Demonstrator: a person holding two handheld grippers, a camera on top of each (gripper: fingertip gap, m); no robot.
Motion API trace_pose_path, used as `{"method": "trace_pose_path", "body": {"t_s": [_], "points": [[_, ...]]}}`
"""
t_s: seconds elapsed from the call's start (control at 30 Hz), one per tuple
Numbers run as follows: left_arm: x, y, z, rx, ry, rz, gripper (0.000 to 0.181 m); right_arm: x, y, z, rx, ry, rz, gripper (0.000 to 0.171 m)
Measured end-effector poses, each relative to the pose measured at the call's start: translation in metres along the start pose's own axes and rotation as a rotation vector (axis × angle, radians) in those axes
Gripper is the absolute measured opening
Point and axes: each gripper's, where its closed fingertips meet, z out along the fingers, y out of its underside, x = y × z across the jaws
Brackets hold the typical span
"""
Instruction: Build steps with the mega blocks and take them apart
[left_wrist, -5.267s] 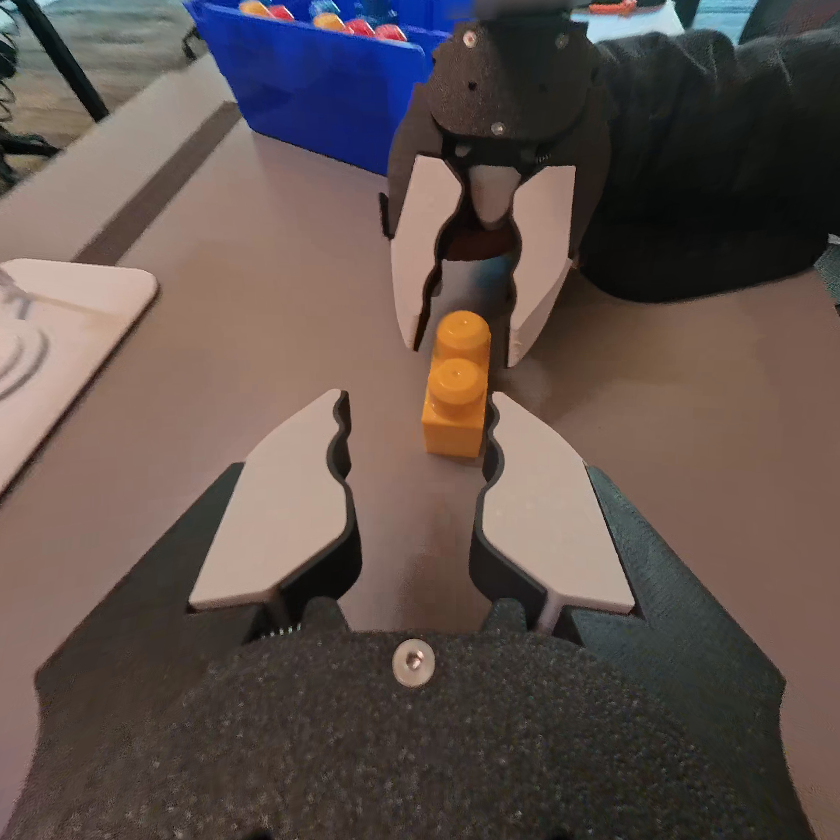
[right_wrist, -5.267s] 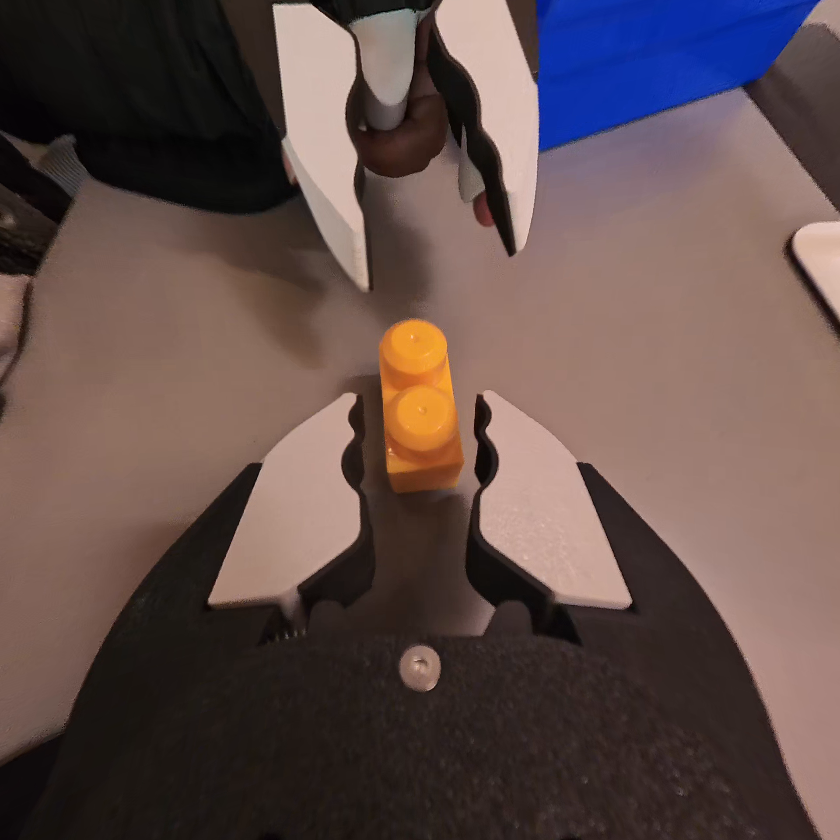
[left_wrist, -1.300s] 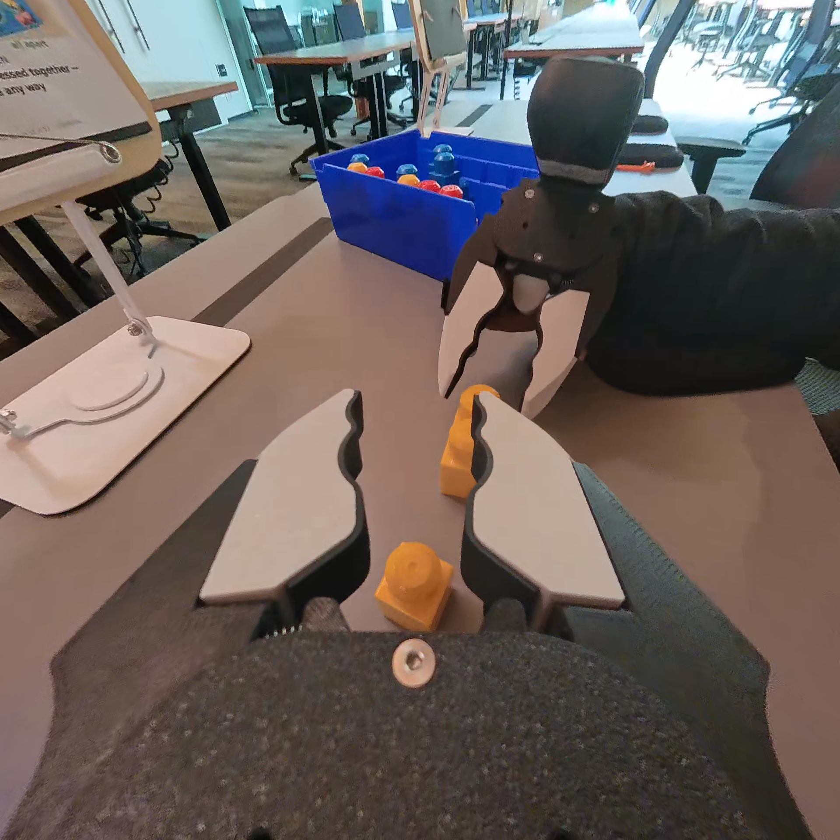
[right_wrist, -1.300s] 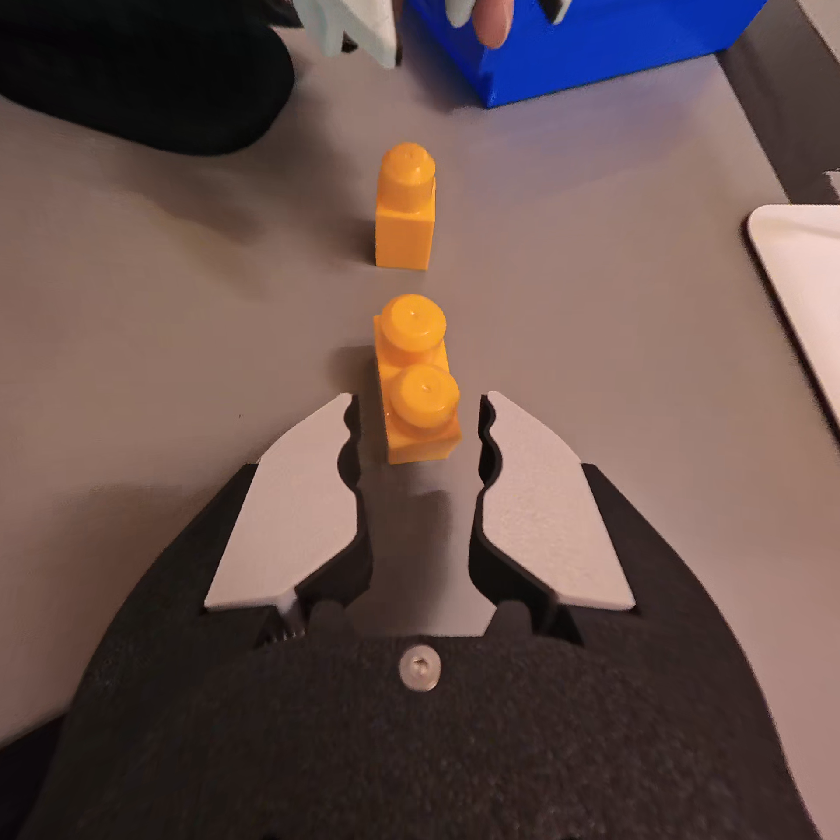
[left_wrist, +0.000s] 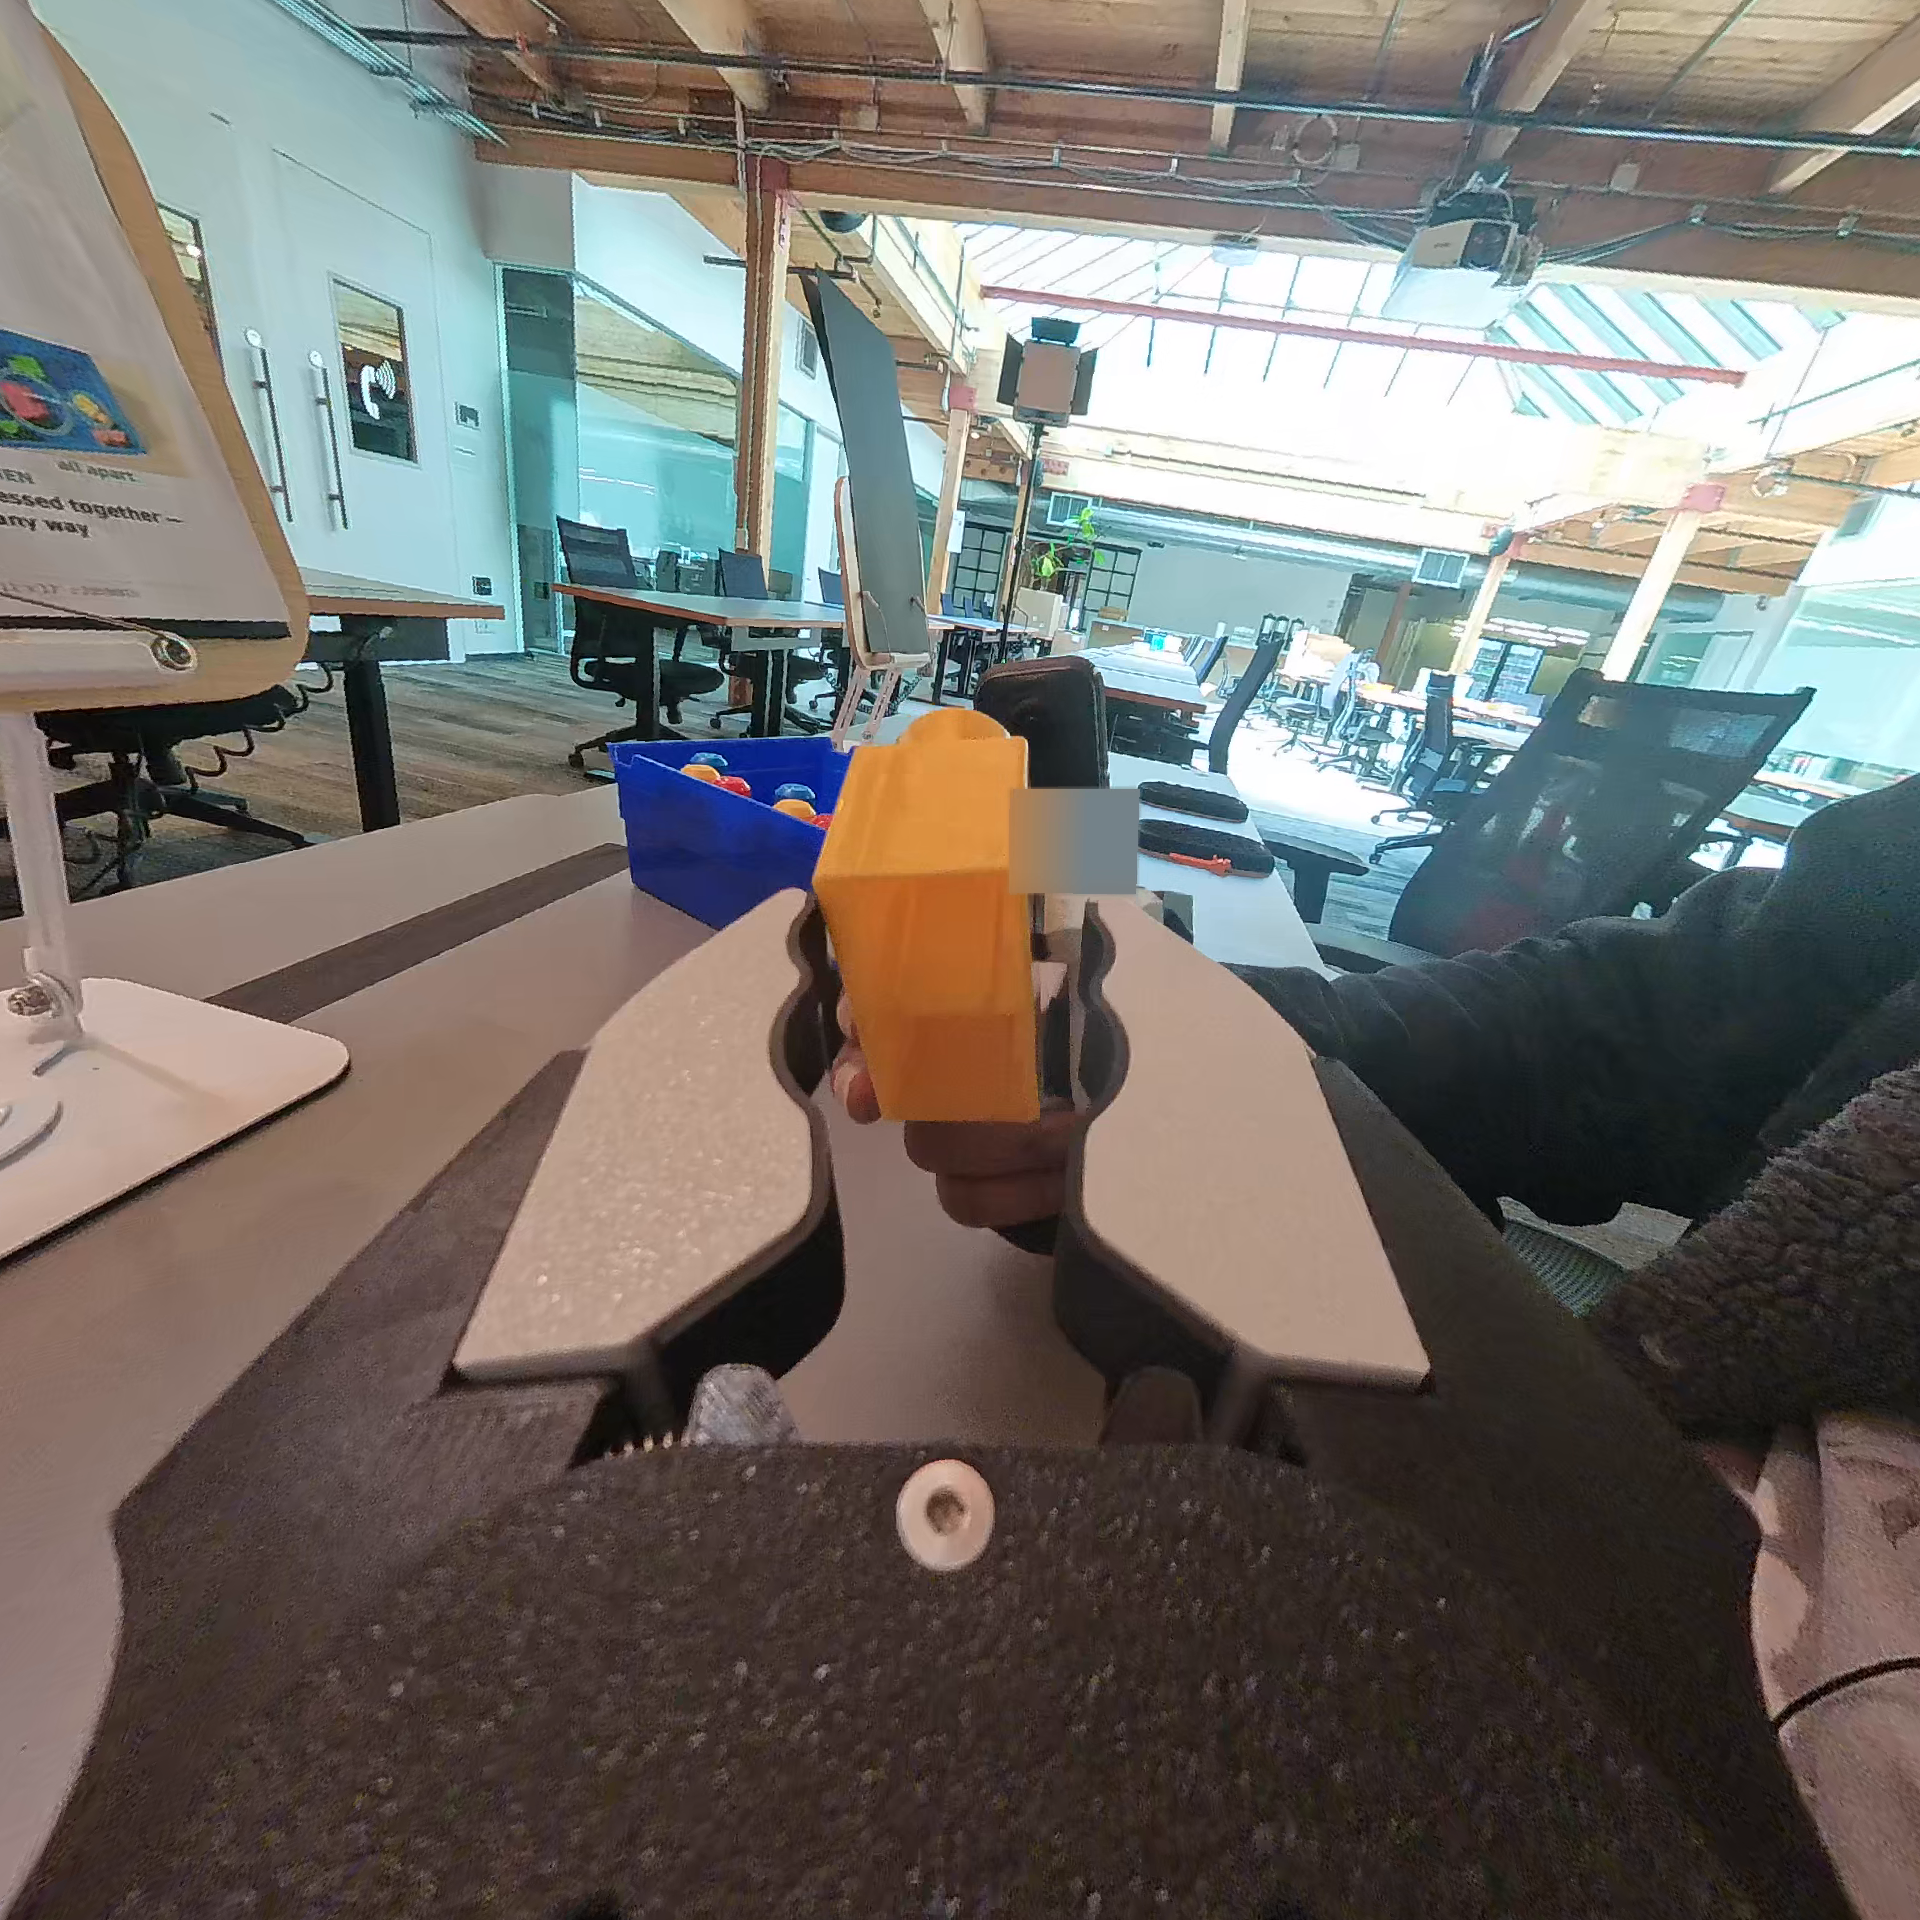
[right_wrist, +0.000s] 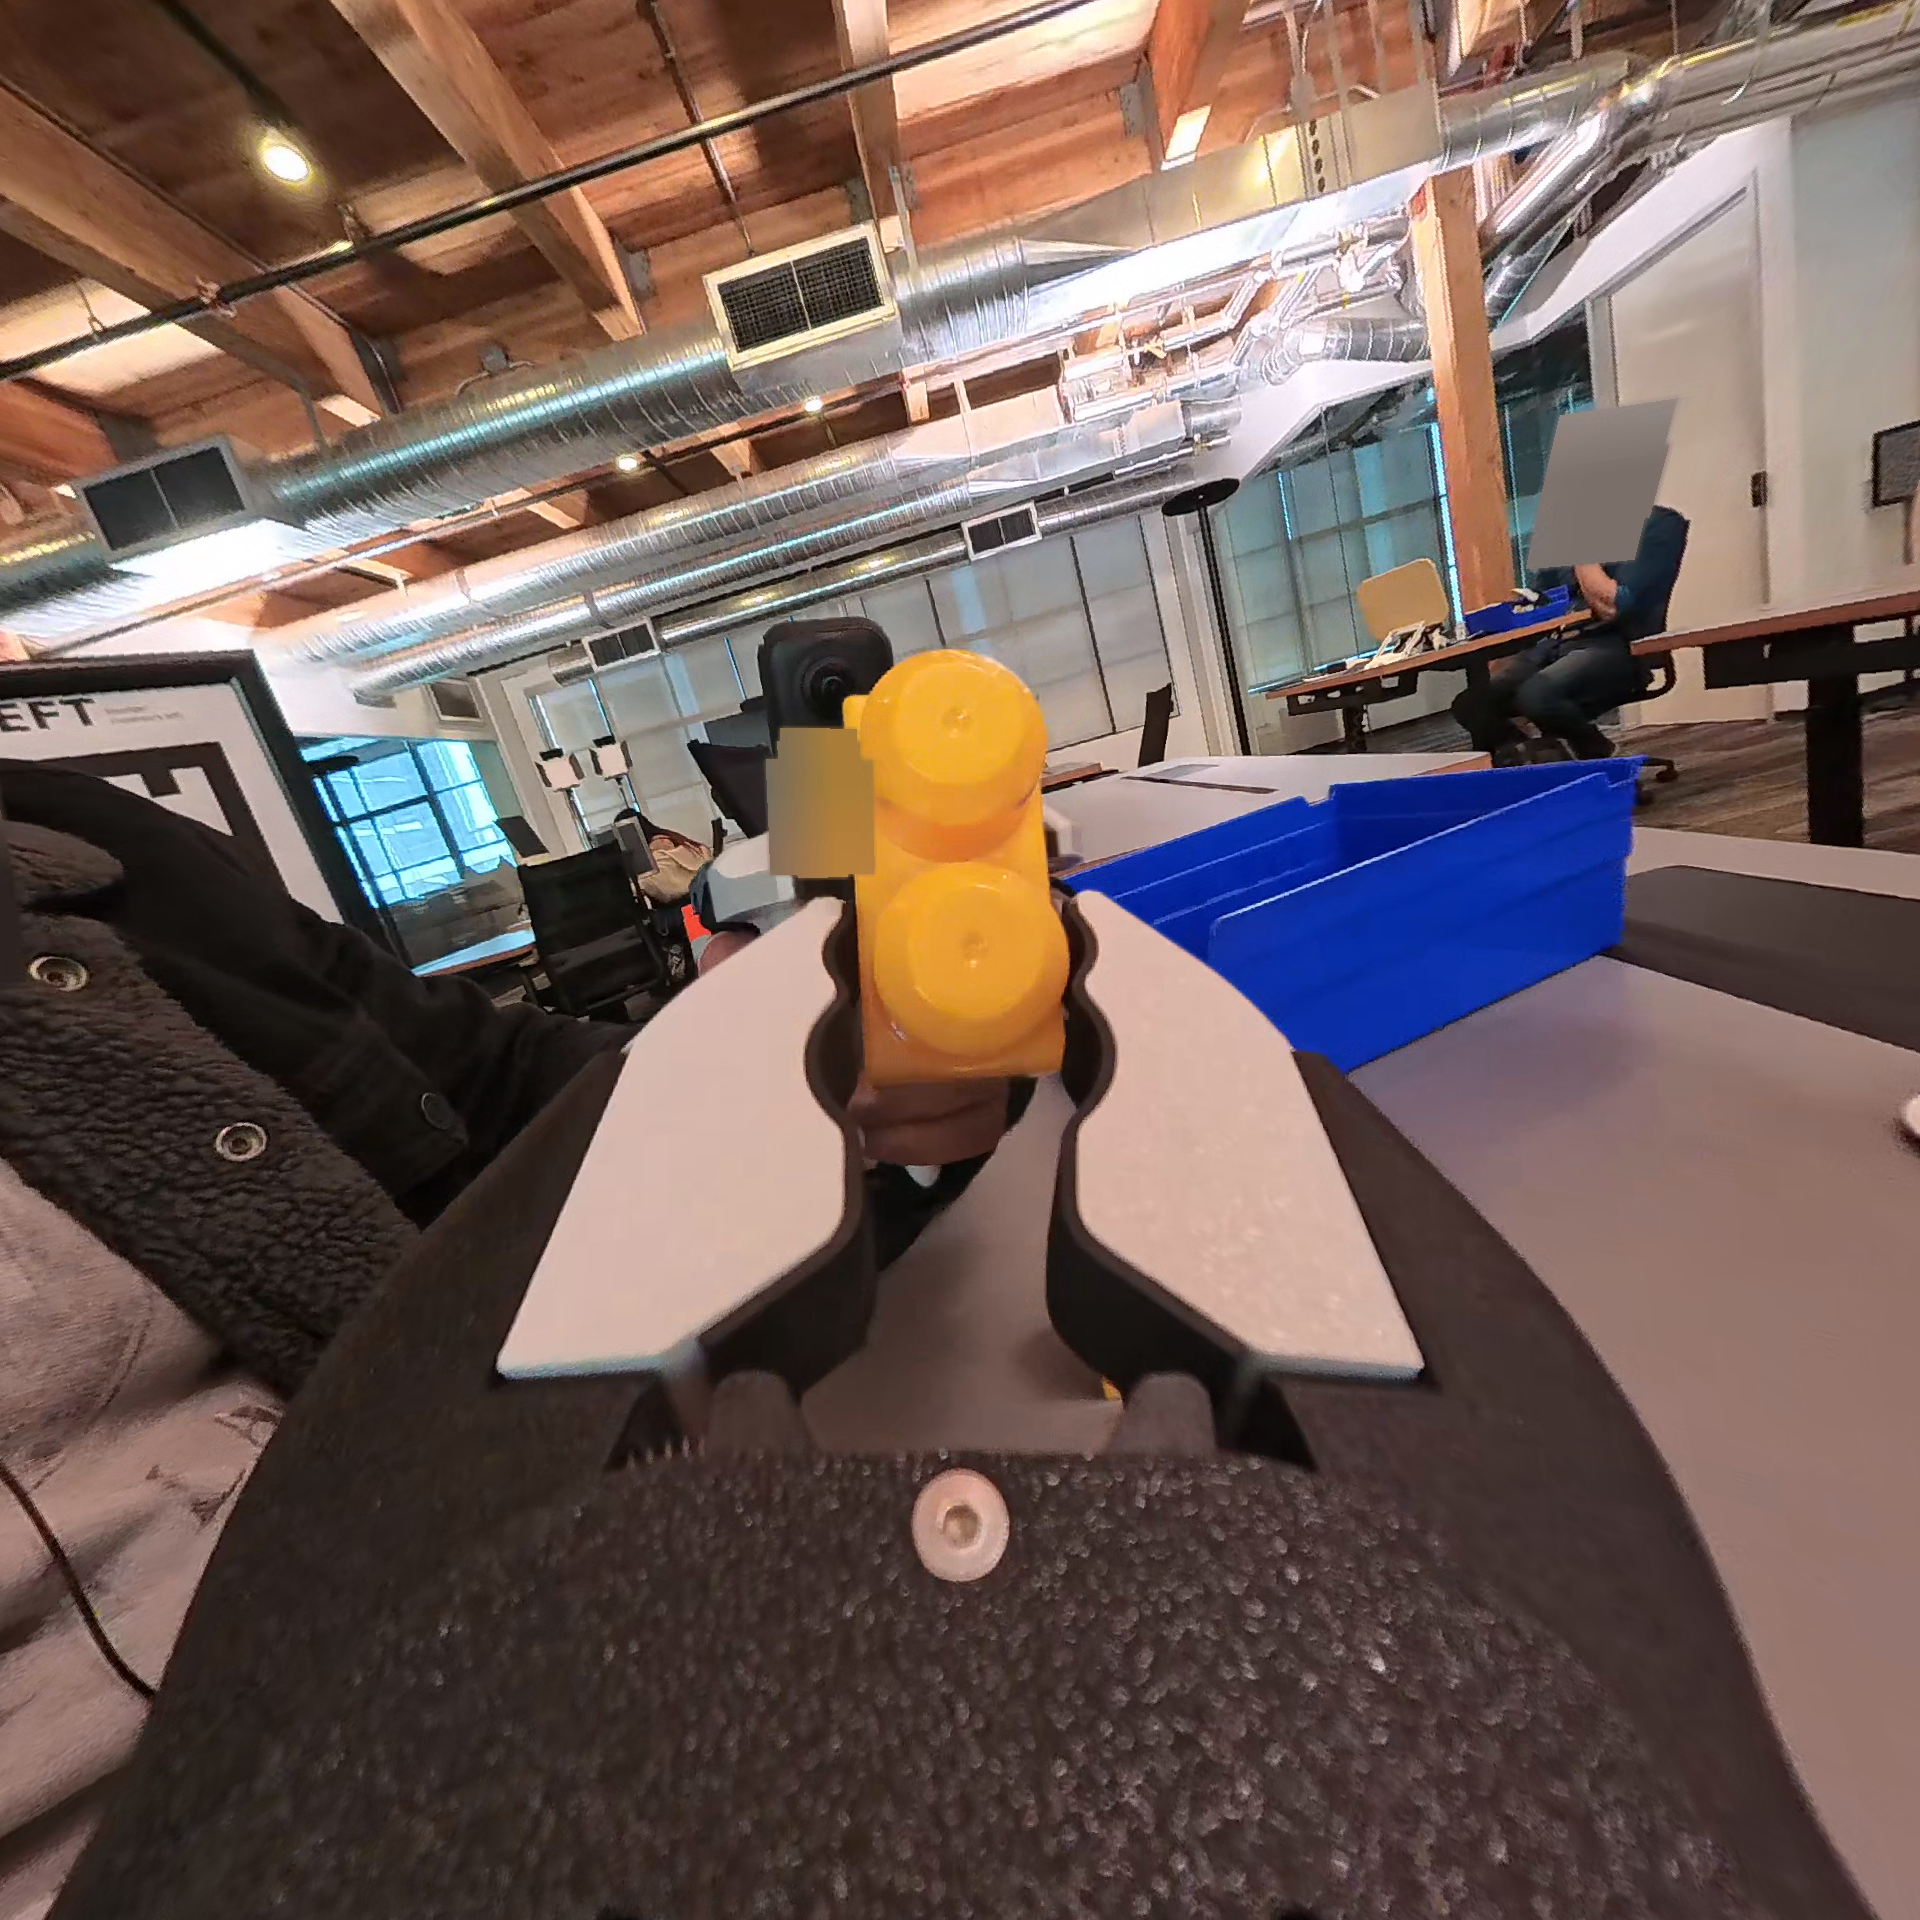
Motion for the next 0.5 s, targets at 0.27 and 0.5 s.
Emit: {"method": "trace_pose_path", "body": {"t_s": [0.27,0.5], "points": [[0.000,0.002,0.001,-0.006,-0.002,0.005,0.043,-0.007,0.011,0.009,-0.037,-0.013,-0.020,0.036],[0.001,0.003,0.001,-0.016,0.012,-0.010,0.038,-0.007,0.012,0.010,-0.051,-0.001,-0.036,0.036]]}}
